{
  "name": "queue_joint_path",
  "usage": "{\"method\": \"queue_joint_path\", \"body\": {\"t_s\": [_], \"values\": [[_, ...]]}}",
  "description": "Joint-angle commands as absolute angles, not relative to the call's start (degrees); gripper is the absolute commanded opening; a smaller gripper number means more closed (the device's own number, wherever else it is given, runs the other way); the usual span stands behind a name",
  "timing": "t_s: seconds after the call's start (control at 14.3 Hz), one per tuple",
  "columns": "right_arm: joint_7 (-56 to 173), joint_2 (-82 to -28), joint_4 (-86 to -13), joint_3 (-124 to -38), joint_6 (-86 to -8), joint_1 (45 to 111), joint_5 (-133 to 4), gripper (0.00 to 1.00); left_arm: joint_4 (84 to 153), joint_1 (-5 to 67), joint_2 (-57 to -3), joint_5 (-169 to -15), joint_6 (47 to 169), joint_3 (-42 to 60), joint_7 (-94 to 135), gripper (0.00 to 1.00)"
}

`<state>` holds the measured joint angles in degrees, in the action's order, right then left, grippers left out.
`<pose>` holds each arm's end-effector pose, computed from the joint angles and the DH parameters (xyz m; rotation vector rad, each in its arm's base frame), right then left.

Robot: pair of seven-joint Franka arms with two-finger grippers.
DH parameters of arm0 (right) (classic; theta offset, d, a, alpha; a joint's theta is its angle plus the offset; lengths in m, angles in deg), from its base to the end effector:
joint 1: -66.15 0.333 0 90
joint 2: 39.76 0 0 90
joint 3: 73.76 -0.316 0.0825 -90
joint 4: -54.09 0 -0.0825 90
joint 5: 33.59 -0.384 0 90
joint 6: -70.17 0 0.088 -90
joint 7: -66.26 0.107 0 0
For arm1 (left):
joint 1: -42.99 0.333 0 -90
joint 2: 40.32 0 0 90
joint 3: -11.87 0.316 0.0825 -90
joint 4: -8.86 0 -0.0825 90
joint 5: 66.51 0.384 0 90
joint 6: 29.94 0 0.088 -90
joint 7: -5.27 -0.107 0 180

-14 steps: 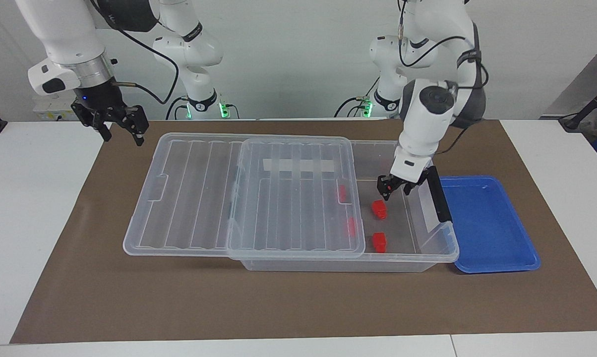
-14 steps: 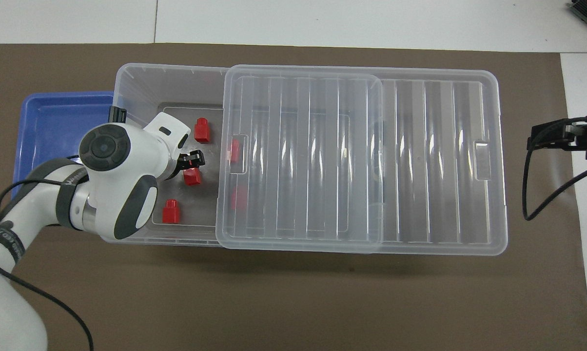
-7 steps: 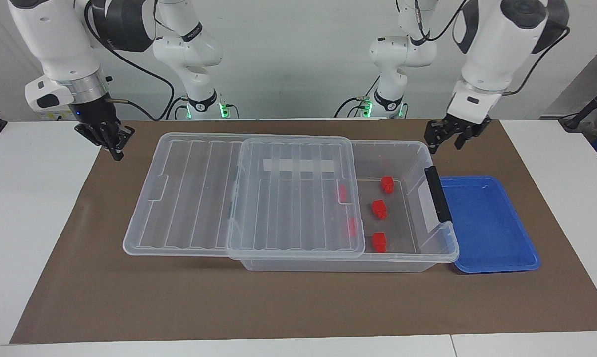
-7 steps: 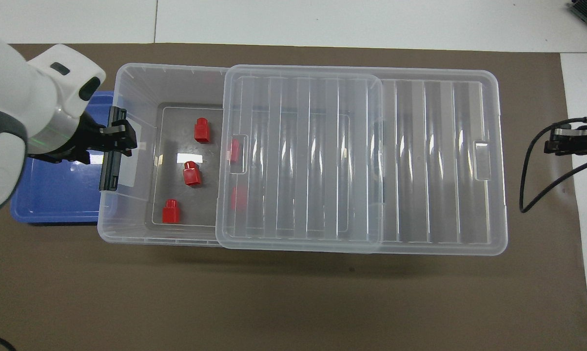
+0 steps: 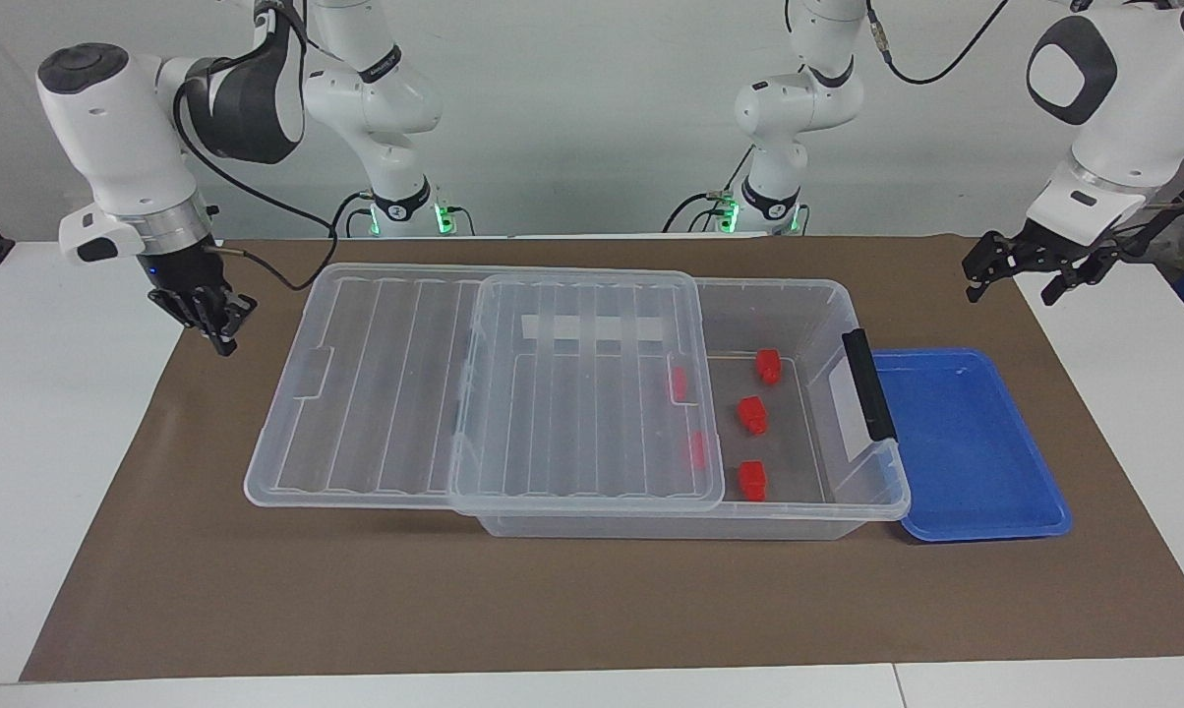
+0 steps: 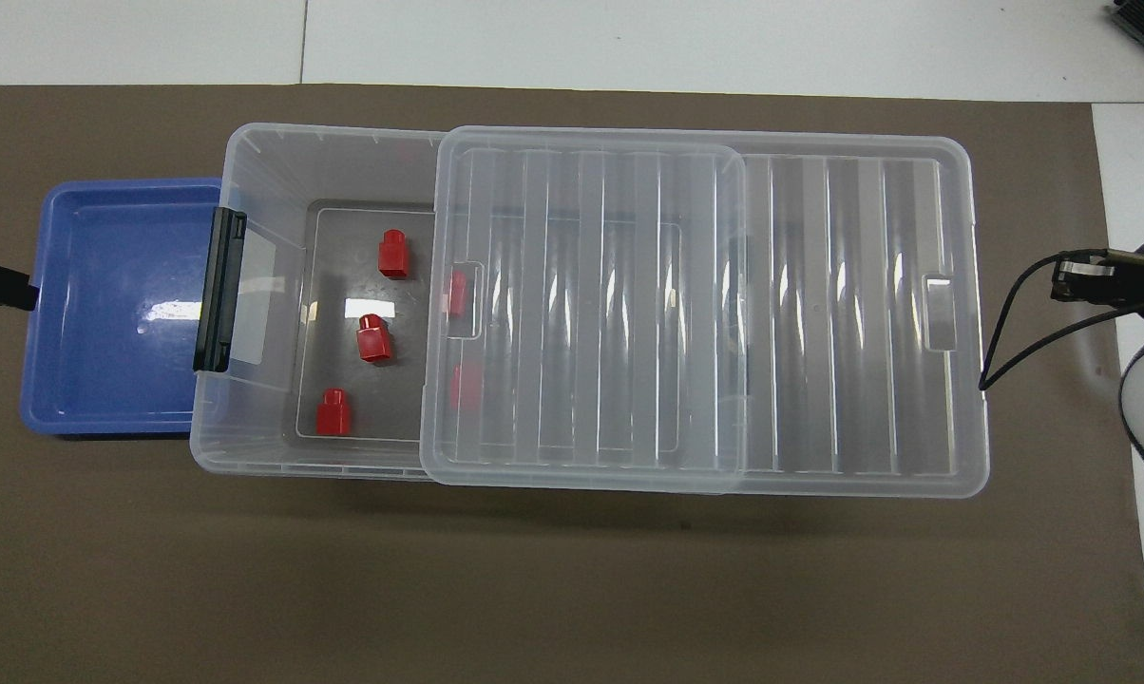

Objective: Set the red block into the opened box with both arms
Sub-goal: 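Withdraw the left gripper while the right gripper reaches the lid, then slide the clear lid back over the box with the right gripper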

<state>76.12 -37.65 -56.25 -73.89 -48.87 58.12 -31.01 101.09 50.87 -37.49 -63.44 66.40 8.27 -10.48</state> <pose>0.5622 -0.0803 0.5215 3.0568 -0.4492 0.2934 0.5761 0.0491 0.5880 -3.0719 0.3166 -0.0206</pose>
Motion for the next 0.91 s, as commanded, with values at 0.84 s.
{"method": "queue_joint_path", "body": {"t_s": [0.84], "values": [[77.2, -35.9, -65.2, -74.6, -53.1, 66.8, -31.2, 0.00, 105.4, 48.4, -44.2, -63.3, 68.5, 7.3, -11.0, 1.00]]}}
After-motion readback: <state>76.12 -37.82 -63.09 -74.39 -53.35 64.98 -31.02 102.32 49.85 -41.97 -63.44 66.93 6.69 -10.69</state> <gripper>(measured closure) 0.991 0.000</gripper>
